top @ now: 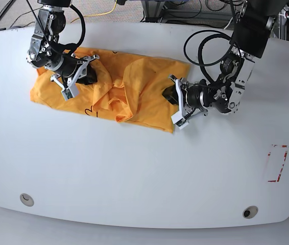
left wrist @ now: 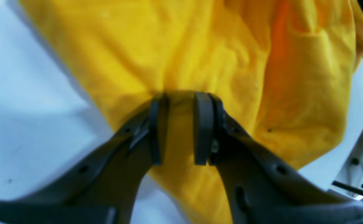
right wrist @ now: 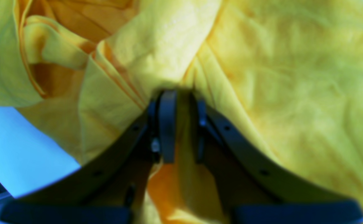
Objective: Layout the t-shirt on the table in an organized manner, then fold the t-shirt properly
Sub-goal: 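Hold the shirt end with the left gripper while the right gripper shifts along the edge, then lift both shirt ends and fold them together toward the middle, then release the left gripper and move it away from the bundle, then drag the bundle with the right gripper and flatten it on the table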
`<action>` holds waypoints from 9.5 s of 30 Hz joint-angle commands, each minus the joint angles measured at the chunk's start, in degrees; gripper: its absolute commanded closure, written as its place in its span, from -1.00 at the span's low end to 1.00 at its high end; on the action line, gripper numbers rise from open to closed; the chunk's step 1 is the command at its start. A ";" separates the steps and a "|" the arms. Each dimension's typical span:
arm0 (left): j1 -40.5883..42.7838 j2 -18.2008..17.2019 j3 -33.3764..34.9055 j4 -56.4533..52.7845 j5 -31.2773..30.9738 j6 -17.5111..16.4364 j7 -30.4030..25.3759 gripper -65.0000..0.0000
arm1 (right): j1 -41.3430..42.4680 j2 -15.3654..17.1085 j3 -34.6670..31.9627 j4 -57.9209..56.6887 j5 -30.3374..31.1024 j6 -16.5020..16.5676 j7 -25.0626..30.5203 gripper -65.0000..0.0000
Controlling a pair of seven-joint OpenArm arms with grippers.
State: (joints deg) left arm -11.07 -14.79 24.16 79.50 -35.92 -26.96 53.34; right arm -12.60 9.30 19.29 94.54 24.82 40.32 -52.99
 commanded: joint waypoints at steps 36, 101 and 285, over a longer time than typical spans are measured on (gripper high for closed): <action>1.44 -3.98 -0.38 -1.39 4.14 -0.60 0.24 0.63 | 11.50 6.13 40.10 -9.58 16.63 -0.32 -27.01 -1.00; -4.27 15.45 -0.03 -13.79 17.06 -0.78 0.33 0.63 | 10.89 1.21 5.19 19.00 24.63 -0.32 -25.12 0.95; 2.32 -3.81 -33.09 3.00 -10.36 -13.04 0.59 0.61 | 20.73 -15.23 -25.05 11.96 8.72 -0.32 -19.32 0.94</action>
State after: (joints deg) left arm -7.90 -17.26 -8.62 81.23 -45.10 -39.72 55.24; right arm 6.79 -4.62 -5.76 105.38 31.75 39.88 -74.13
